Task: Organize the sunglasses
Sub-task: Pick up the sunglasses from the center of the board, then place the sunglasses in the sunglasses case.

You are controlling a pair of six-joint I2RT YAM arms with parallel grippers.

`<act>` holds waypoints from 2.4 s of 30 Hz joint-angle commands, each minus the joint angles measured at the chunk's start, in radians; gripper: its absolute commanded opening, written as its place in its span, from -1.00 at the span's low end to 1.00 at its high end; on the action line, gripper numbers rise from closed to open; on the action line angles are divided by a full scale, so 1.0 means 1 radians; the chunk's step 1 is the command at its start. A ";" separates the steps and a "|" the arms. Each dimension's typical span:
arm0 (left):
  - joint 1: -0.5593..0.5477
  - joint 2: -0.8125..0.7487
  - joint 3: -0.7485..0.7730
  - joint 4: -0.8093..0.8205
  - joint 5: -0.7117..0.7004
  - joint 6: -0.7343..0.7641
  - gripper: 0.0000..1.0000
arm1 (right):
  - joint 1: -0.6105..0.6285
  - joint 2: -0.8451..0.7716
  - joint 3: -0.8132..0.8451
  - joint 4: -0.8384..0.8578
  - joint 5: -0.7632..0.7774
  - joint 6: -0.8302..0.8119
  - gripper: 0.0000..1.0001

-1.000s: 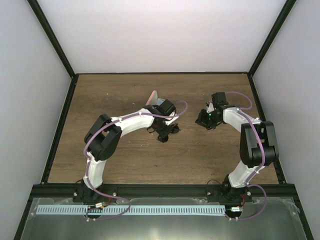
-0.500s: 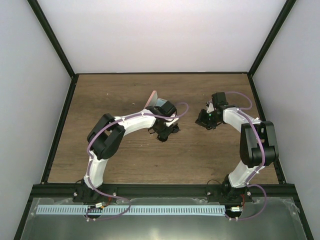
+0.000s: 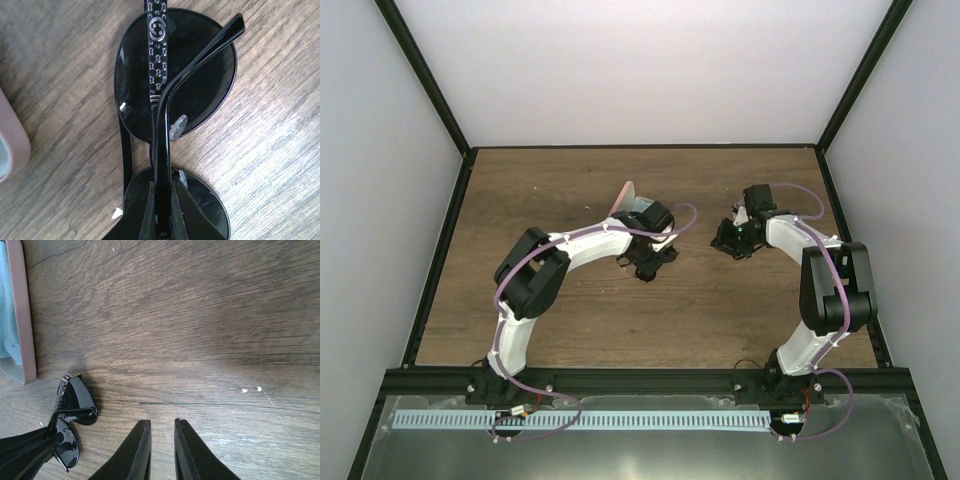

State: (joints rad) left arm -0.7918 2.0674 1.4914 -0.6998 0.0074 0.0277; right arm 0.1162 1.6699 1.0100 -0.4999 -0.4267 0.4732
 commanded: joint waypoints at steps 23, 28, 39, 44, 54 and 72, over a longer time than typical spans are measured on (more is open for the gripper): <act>0.157 0.139 0.376 -0.108 -0.085 -0.004 -0.84 | -0.007 0.011 0.011 0.010 -0.011 -0.021 -0.69; 0.207 0.154 0.377 -0.109 -0.086 0.010 -0.84 | -0.008 0.017 0.015 0.008 -0.012 -0.024 -0.68; 0.225 0.199 0.390 -0.086 -0.011 -0.021 -0.83 | -0.008 0.036 0.022 0.007 -0.020 -0.029 -0.68; 0.222 0.198 0.365 -0.063 0.007 -0.055 -0.83 | -0.008 0.038 0.020 0.006 -0.020 -0.030 -0.68; 0.220 0.223 0.350 -0.087 -0.117 -0.172 -0.83 | -0.007 0.044 0.016 0.012 -0.031 -0.031 -0.68; 0.206 0.196 0.293 -0.092 -0.145 -0.177 -0.59 | -0.007 0.048 0.013 0.018 -0.042 -0.031 -0.68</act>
State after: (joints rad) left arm -0.5800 2.2787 1.8172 -0.7784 -0.1104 -0.1577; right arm 0.1162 1.7084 1.0103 -0.4900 -0.4530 0.4580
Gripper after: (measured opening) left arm 0.181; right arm 0.161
